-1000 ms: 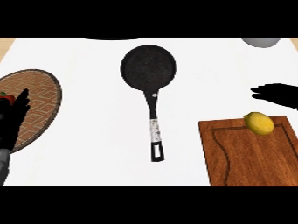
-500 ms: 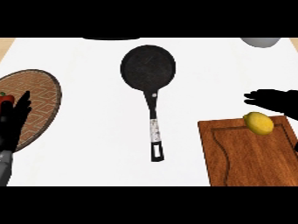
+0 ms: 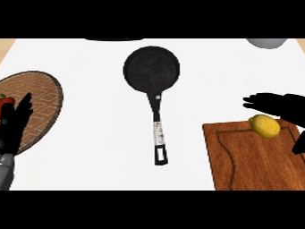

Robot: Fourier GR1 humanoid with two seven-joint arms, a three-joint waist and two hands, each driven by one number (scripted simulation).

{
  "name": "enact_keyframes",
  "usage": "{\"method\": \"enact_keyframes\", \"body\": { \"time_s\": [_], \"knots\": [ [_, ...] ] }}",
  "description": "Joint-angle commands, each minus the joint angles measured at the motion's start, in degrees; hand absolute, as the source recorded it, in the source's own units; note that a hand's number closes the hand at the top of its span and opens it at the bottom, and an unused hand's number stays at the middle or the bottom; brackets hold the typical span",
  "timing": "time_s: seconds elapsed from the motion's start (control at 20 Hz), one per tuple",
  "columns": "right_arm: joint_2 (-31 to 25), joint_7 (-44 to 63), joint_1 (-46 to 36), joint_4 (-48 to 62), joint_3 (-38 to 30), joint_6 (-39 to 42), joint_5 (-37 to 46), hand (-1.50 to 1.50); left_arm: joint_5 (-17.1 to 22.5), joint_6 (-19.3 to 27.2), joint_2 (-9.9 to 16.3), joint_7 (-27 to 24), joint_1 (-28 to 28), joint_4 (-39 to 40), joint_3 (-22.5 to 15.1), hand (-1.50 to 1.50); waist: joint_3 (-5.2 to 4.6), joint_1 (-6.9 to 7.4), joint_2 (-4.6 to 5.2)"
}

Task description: Pick the lemon from the cutting board and place it in the pan

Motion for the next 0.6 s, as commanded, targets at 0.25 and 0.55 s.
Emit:
{"method": "enact_keyframes", "body": {
  "time_s": [0.25,0.55],
  "knots": [
    [4.6,-2.0,-2.1,6.6,-1.7,-0.5,6.3,-1.5,-3.4,-1.1,-2.3,4.0,-1.5,-2.5,1.1,0.0,0.02,0.01,0.02],
    [5.9,-2.4,-0.3,8.4,-2.6,-3.8,10.8,-1.5,-4.7,-1.6,-3.8,0.4,1.3,-2.1,3.2,0.0,0.01,-0.04,-0.03]
  ]
}}
